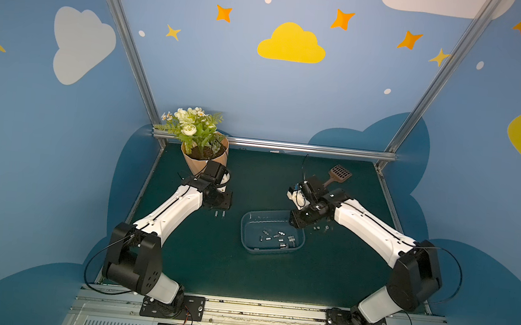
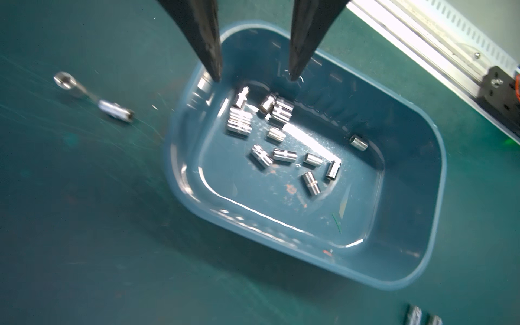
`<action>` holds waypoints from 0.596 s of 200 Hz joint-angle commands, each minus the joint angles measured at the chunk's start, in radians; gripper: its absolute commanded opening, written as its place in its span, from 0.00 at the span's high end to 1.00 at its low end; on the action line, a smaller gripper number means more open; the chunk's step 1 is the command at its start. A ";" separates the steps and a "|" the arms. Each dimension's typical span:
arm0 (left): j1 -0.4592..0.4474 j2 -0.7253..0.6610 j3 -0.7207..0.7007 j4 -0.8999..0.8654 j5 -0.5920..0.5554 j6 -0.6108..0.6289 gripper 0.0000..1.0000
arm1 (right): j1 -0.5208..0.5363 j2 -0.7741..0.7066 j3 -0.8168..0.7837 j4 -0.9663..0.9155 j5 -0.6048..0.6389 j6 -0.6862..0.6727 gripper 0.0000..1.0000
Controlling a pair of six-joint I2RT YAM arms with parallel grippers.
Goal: Take out the socket from the storage box
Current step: Place the socket head at the center of the board, then pick up the socket head from the storage box.
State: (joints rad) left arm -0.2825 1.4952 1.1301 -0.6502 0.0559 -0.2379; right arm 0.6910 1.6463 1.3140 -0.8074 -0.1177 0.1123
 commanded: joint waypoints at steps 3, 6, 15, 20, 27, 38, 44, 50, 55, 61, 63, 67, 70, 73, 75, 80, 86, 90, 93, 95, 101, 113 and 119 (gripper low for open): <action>-0.017 -0.032 -0.040 0.024 0.025 -0.046 0.56 | 0.059 0.092 0.062 0.006 -0.012 -0.024 0.60; -0.016 -0.035 -0.047 0.026 0.025 -0.049 0.56 | 0.064 0.106 0.071 0.005 -0.013 -0.025 0.61; -0.017 -0.042 -0.064 0.033 0.028 -0.060 0.56 | 0.080 0.140 0.092 0.009 -0.014 -0.026 0.61; -0.018 -0.047 -0.074 0.038 0.032 -0.065 0.56 | 0.089 0.159 0.103 0.012 -0.016 -0.026 0.61; -0.017 -0.052 -0.086 0.045 0.035 -0.072 0.56 | 0.100 0.183 0.114 0.021 -0.014 -0.027 0.62; -0.018 -0.062 -0.101 0.054 0.038 -0.079 0.56 | 0.115 0.217 0.131 0.034 -0.013 -0.026 0.63; -0.017 -0.066 -0.108 0.059 0.037 -0.081 0.56 | 0.124 0.234 0.140 0.040 -0.011 -0.022 0.64; -0.018 -0.067 -0.111 0.062 0.035 -0.082 0.56 | 0.131 0.249 0.148 0.046 -0.009 -0.022 0.64; -0.017 -0.068 -0.114 0.064 0.035 -0.083 0.56 | 0.136 0.262 0.154 0.048 -0.007 -0.019 0.65; -0.017 -0.069 -0.115 0.067 0.035 -0.083 0.56 | 0.140 0.276 0.162 0.048 -0.002 -0.018 0.65; -0.018 -0.067 -0.115 0.068 0.036 -0.083 0.56 | 0.141 0.280 0.165 0.049 0.000 -0.017 0.65; -0.018 -0.065 -0.115 0.070 0.037 -0.083 0.56 | 0.144 0.288 0.169 0.051 0.004 -0.017 0.65; -0.018 -0.063 -0.113 0.070 0.040 -0.084 0.56 | 0.147 0.294 0.173 0.051 0.008 -0.016 0.65; -0.018 -0.062 -0.113 0.070 0.042 -0.084 0.56 | 0.148 0.300 0.175 0.052 0.010 -0.016 0.65; -0.017 -0.059 -0.111 0.070 0.043 -0.084 0.56 | 0.149 0.303 0.177 0.053 0.011 -0.016 0.65; -0.018 -0.055 -0.109 0.070 0.048 -0.084 0.56 | 0.151 0.312 0.182 0.054 0.014 -0.016 0.65; -0.017 -0.051 -0.106 0.070 0.052 -0.086 0.56 | 0.154 0.322 0.185 0.057 0.014 -0.017 0.65; -0.018 -0.049 -0.104 0.070 0.055 -0.088 0.56 | 0.153 0.331 0.191 0.057 0.013 -0.018 0.65; -0.018 -0.047 -0.104 0.071 0.057 -0.089 0.56 | 0.154 0.336 0.195 0.057 0.012 -0.017 0.65; -0.018 -0.045 -0.104 0.071 0.057 -0.090 0.56 | 0.154 0.340 0.196 0.058 0.012 -0.018 0.65; -0.018 -0.044 -0.104 0.073 0.059 -0.091 0.56 | 0.155 0.351 0.203 0.058 0.014 -0.018 0.65; -0.018 -0.042 -0.107 0.076 0.061 -0.095 0.56 | 0.157 0.375 0.214 0.059 0.011 -0.019 0.67; -0.017 -0.043 -0.110 0.077 0.061 -0.096 0.56 | 0.159 0.386 0.220 0.060 0.008 -0.019 0.69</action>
State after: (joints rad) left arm -0.3016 1.4509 1.0172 -0.5838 0.0956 -0.3218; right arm 0.8417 1.9888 1.5005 -0.7555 -0.1135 0.0967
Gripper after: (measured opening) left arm 0.444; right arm 0.332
